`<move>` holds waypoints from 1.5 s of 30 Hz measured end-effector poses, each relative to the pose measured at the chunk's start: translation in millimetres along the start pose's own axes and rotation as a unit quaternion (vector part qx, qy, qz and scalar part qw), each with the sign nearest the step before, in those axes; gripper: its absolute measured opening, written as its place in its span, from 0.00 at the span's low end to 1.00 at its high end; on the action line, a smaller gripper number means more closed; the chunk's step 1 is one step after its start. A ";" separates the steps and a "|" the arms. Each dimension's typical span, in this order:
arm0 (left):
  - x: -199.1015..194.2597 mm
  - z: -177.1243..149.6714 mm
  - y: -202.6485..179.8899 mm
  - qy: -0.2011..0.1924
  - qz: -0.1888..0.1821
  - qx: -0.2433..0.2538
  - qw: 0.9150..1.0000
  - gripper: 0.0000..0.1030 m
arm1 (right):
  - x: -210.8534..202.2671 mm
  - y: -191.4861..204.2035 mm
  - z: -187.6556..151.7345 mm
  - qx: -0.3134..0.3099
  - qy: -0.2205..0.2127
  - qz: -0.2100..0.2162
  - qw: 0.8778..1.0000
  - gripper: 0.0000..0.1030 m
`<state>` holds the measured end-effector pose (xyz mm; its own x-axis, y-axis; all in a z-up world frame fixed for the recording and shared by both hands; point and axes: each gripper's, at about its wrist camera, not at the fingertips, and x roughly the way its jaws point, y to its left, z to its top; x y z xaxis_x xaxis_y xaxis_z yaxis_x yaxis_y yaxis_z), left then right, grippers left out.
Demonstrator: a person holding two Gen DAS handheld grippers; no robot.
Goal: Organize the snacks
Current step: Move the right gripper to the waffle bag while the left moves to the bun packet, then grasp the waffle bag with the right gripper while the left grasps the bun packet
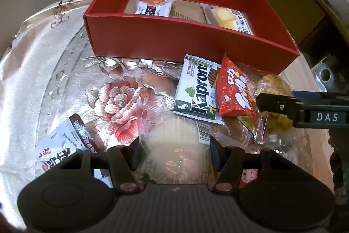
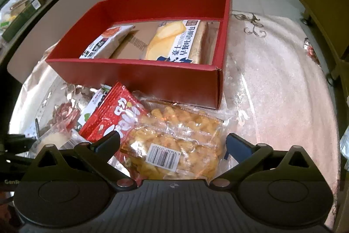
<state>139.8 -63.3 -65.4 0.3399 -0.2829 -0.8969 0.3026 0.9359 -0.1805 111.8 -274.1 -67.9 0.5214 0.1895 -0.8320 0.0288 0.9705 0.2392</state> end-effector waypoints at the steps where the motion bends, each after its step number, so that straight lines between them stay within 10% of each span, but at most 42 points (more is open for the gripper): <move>1: 0.0 -0.3 0.3 0.000 0.000 0.001 1.000 0.51 | 1.4 -2.2 -0.1 0.005 0.000 0.003 1.000 1.00; 11: 2.8 -5.9 -11.2 -0.011 0.024 0.046 0.999 0.54 | 5.0 -8.3 -7.6 0.039 -0.018 0.010 0.999 1.00; 22: 11.2 -14.3 -31.6 -0.014 0.044 0.111 0.993 0.80 | 4.4 -5.1 -13.4 0.062 -0.049 -0.009 0.997 1.00; 45: 13.5 -16.4 -35.3 -0.015 0.041 0.121 0.992 0.96 | 9.5 -0.9 -14.3 0.028 -0.076 -0.022 0.996 1.00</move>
<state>119.1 -96.7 -77.8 0.3980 -0.2170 -0.8913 0.4769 0.8789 -0.0010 104.5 -271.1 -83.1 0.6418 0.1175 -0.7578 0.1004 0.9668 0.2349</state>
